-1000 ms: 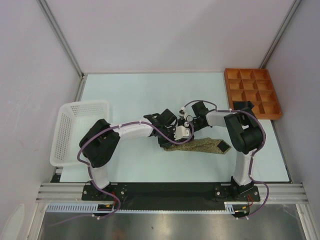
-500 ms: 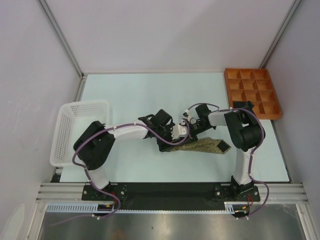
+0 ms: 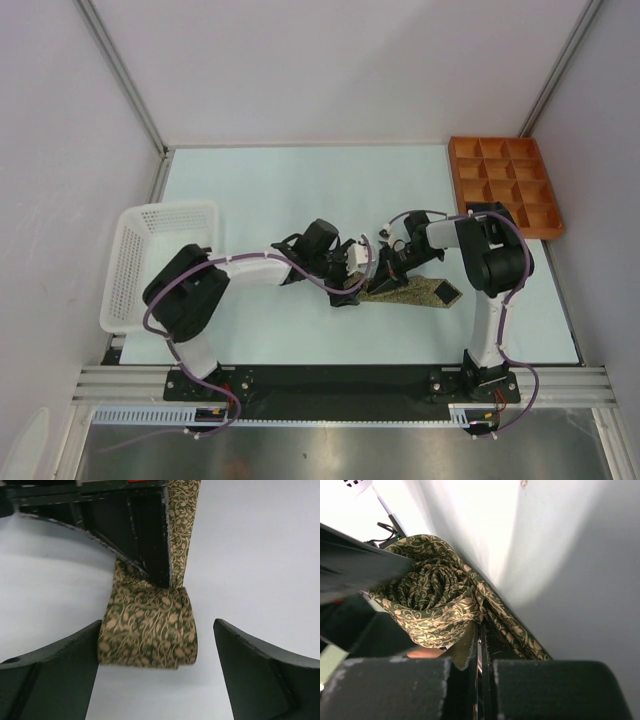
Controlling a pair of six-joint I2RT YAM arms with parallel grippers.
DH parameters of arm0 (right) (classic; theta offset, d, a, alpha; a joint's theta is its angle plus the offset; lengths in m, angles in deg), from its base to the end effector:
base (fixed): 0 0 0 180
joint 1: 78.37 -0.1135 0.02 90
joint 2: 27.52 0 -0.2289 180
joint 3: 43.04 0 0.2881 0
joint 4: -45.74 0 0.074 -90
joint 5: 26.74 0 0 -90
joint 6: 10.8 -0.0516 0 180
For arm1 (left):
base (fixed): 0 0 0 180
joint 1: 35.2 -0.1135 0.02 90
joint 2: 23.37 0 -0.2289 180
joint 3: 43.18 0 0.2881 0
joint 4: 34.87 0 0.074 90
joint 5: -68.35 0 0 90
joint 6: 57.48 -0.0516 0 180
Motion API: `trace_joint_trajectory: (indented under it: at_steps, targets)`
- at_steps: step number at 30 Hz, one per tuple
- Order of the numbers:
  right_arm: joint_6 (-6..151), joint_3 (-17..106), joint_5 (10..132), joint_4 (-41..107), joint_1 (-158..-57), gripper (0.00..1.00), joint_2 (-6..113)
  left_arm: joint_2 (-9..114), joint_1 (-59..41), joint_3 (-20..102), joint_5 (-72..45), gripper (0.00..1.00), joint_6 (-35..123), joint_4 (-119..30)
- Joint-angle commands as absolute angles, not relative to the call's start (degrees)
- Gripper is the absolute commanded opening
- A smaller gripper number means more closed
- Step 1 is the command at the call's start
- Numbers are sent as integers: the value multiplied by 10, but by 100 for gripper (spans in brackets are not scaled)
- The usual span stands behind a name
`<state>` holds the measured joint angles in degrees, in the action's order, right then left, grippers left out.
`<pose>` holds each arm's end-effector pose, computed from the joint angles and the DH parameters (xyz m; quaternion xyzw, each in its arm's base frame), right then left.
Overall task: Roll the ties
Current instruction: Roll the tie at the center of the board.
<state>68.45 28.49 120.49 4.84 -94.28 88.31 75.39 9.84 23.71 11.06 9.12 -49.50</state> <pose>0.3097 0.1334 0.0167 0.0595 -0.8753 -0.4741 0.0746 0.2490 -0.2888 0.1024 0.5875 0.6783 -0.3236 0.3001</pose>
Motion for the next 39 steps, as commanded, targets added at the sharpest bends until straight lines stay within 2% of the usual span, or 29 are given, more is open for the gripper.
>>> trace_joint_trajectory:
  at_steps: [1, 4, 5, 7, 8, 9, 10, 11, 13, 14, 18, 28, 31, 32, 34, 35, 37, 38, 39]
  targets:
    - [717, 287, 1129, 30, -953, 0, 914, 794, 116, 254, 133, 91, 76, -442]
    - [717, 291, 1143, 37, -956, 0, 917, 811, 120, 264, 117, 76, 32, -484]
    - [716, 293, 1152, 41, -955, 0, 915, 814, 122, 273, 110, 60, 19, -500]
    - [706, 299, 1171, 52, -962, 0, 910, 822, 122, 284, 79, 47, -7, -554]
    - [705, 303, 1176, 51, -964, 0, 899, 819, 121, 287, 71, 38, -14, -566]
    - [704, 306, 1188, 50, -964, 1, 891, 815, 121, 285, 61, 34, -20, -577]
    - [706, 311, 1193, 41, -964, 4, 880, 805, 121, 283, 48, 32, -30, -600]
    - [721, 315, 1197, 33, -959, 13, 857, 798, 121, 283, 57, 27, -27, -603]
    - [737, 324, 1214, 9, -947, 29, 833, 797, 129, 297, 35, 24, -20, -643]
    - [737, 328, 1216, 4, -934, 37, 822, 798, 136, 311, 26, 24, -17, -651]
    - [737, 331, 1238, -12, -928, 46, 775, 812, 138, 339, 3, 25, -10, -689]
    - [661, 309, 1238, 91, -977, 46, 823, 848, 141, 378, -8, 34, -9, -734]
    - [671, 309, 1229, 89, -978, 36, 840, 848, 141, 378, -7, 41, -9, -731]
    - [679, 309, 1225, 83, -978, 25, 846, 846, 141, 375, -6, 44, -10, -729]
    - [696, 308, 1214, 57, -970, 10, 853, 839, 140, 371, -6, 46, -12, -721]
    - [708, 305, 1212, 52, -966, 0, 859, 837, 139, 367, -8, 51, -11, -717]
    - [715, 298, 1207, 39, -955, 0, 859, 828, 134, 363, -1, 57, -4, -701]
    - [725, 291, 1200, 34, -946, 0, 859, 815, 124, 356, 6, 65, 3, -692]
    - [732, 287, 1186, 30, -941, 0, 859, 807, 117, 350, 19, 68, 10, -682]
